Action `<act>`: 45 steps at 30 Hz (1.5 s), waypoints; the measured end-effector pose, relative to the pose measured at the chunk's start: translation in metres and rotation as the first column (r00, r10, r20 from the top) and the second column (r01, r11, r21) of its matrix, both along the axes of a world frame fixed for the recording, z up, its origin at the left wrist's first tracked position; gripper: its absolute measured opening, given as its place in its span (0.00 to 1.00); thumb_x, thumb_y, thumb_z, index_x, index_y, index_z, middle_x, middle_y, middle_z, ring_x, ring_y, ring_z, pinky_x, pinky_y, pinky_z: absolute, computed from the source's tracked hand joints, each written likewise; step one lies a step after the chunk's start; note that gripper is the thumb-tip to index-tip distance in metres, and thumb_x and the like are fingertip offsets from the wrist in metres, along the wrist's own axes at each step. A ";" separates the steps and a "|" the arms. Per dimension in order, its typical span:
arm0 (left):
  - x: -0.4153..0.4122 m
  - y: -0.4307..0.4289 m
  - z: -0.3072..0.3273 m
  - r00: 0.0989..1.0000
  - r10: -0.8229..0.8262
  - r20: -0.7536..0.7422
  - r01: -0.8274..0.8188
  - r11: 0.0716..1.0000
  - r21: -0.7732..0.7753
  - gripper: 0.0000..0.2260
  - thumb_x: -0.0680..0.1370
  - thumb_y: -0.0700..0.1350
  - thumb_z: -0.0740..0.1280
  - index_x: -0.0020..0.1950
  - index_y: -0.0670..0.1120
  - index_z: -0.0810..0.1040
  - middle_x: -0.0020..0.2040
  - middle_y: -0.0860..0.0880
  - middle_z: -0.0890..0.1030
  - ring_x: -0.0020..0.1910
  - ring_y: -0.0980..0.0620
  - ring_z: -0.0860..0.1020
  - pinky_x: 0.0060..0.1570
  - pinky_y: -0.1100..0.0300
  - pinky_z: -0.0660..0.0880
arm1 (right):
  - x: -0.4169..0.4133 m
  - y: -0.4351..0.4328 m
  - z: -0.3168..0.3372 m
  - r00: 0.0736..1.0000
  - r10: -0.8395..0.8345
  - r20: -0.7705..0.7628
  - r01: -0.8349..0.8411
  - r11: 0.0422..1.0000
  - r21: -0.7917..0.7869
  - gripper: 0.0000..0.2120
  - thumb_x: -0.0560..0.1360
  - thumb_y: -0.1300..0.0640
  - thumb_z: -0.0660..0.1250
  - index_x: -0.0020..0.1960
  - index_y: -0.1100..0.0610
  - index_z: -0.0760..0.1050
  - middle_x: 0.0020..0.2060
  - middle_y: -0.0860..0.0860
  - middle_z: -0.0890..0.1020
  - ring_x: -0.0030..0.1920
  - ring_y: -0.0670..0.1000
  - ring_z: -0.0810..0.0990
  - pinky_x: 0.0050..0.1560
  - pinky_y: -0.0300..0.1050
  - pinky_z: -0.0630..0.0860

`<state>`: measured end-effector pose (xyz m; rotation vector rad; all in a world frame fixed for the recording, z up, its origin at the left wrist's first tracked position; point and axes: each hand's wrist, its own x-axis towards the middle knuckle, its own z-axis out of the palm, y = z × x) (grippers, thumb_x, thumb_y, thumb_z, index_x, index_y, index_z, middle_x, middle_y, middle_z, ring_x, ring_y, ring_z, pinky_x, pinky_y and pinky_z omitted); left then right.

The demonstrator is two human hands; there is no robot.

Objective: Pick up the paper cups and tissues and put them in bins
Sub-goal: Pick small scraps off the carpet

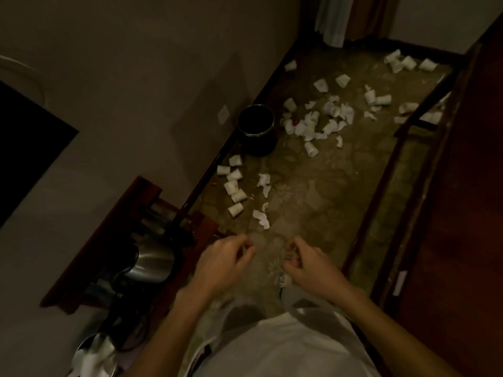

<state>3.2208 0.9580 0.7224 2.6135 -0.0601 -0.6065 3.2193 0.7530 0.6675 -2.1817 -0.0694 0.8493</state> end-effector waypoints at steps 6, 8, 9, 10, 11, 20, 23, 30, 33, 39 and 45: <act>0.081 0.013 -0.017 0.996 0.071 -0.053 -0.073 0.997 -0.022 0.11 0.81 0.56 0.60 0.50 0.53 0.78 0.41 0.57 0.79 0.39 0.60 0.77 0.40 0.57 0.76 | 0.095 0.007 -0.011 0.995 0.097 -0.003 -0.097 0.992 -0.081 0.06 0.77 0.45 0.64 0.49 0.44 0.68 0.36 0.41 0.72 0.39 0.43 0.73 0.34 0.37 0.64; 0.111 0.017 -0.032 0.997 0.050 -0.063 -0.051 0.999 -0.014 0.10 0.81 0.56 0.60 0.50 0.53 0.78 0.41 0.56 0.79 0.40 0.58 0.77 0.39 0.57 0.75 | 0.123 0.012 -0.019 0.989 0.151 -0.004 -0.150 0.980 -0.133 0.07 0.77 0.44 0.63 0.48 0.45 0.68 0.38 0.42 0.73 0.41 0.47 0.74 0.39 0.42 0.66; 0.125 0.019 -0.041 0.997 0.038 -0.063 -0.039 0.999 -0.020 0.10 0.81 0.56 0.61 0.50 0.53 0.78 0.42 0.55 0.80 0.41 0.56 0.78 0.40 0.55 0.76 | 0.136 0.013 -0.024 0.986 0.167 -0.010 -0.167 0.973 -0.159 0.07 0.77 0.44 0.62 0.48 0.46 0.68 0.39 0.44 0.74 0.42 0.49 0.74 0.40 0.43 0.66; 0.139 0.020 -0.050 0.997 0.033 -0.063 -0.036 0.999 -0.037 0.10 0.81 0.55 0.61 0.50 0.52 0.78 0.42 0.54 0.80 0.42 0.55 0.78 0.41 0.53 0.76 | 0.148 0.015 -0.028 0.984 0.178 -0.020 -0.178 0.968 -0.178 0.08 0.77 0.43 0.62 0.48 0.46 0.67 0.41 0.45 0.75 0.43 0.50 0.74 0.40 0.43 0.67; 0.152 0.021 -0.059 0.997 0.037 -0.060 -0.041 0.997 -0.058 0.10 0.81 0.54 0.61 0.50 0.51 0.79 0.42 0.53 0.81 0.42 0.54 0.78 0.41 0.52 0.76 | 0.158 0.017 -0.032 0.983 0.184 -0.029 -0.186 0.965 -0.185 0.08 0.76 0.43 0.62 0.48 0.46 0.68 0.41 0.46 0.75 0.43 0.51 0.75 0.41 0.44 0.67; 0.244 0.026 -0.119 0.970 0.168 -0.177 -0.175 0.984 -0.021 0.10 0.82 0.54 0.60 0.44 0.51 0.74 0.41 0.50 0.80 0.43 0.49 0.79 0.37 0.56 0.71 | 0.273 0.029 -0.075 0.931 0.333 -0.150 -0.360 0.906 -0.224 0.09 0.76 0.48 0.65 0.47 0.48 0.65 0.45 0.50 0.76 0.44 0.51 0.76 0.42 0.44 0.72; 0.277 0.024 -0.139 0.884 0.320 -0.342 -0.377 0.919 -0.115 0.10 0.82 0.53 0.62 0.47 0.50 0.77 0.42 0.50 0.80 0.42 0.52 0.78 0.42 0.57 0.73 | 0.329 0.032 -0.085 0.878 0.442 -0.183 -0.474 0.857 -0.205 0.06 0.79 0.50 0.63 0.47 0.45 0.66 0.40 0.45 0.75 0.37 0.43 0.73 0.36 0.37 0.66; 0.346 0.003 -0.192 0.536 0.765 -0.357 -0.840 0.524 -0.138 0.11 0.82 0.46 0.63 0.57 0.42 0.80 0.45 0.51 0.77 0.39 0.58 0.76 0.38 0.75 0.70 | 0.481 0.044 -0.129 0.569 0.777 -0.268 -0.822 0.546 -0.162 0.07 0.79 0.52 0.63 0.56 0.49 0.72 0.50 0.50 0.80 0.51 0.53 0.80 0.51 0.48 0.77; 0.376 -0.003 -0.222 0.449 0.830 -0.332 -0.893 0.408 -0.188 0.10 0.83 0.46 0.61 0.55 0.42 0.79 0.45 0.50 0.78 0.46 0.50 0.79 0.42 0.61 0.74 | 0.526 0.060 -0.165 0.489 0.823 -0.290 -0.872 0.457 -0.174 0.10 0.79 0.52 0.62 0.59 0.52 0.74 0.52 0.53 0.81 0.53 0.54 0.80 0.55 0.55 0.77; 0.393 -0.013 -0.347 0.375 0.857 -0.353 -0.924 0.375 -0.069 0.10 0.82 0.50 0.61 0.53 0.47 0.79 0.48 0.50 0.79 0.41 0.55 0.79 0.34 0.68 0.69 | 0.569 0.088 -0.278 0.384 0.865 -0.322 -0.921 0.336 -0.197 0.09 0.79 0.52 0.64 0.58 0.53 0.73 0.51 0.52 0.80 0.52 0.52 0.79 0.52 0.48 0.77; 0.381 0.001 -0.523 0.380 0.825 -0.417 -0.921 0.379 -0.089 0.10 0.82 0.52 0.60 0.58 0.52 0.78 0.45 0.57 0.75 0.50 0.56 0.76 0.38 0.67 0.65 | 0.584 0.116 -0.441 0.404 0.859 -0.315 -0.914 0.363 -0.184 0.04 0.80 0.51 0.62 0.52 0.50 0.73 0.45 0.47 0.79 0.43 0.45 0.77 0.37 0.39 0.71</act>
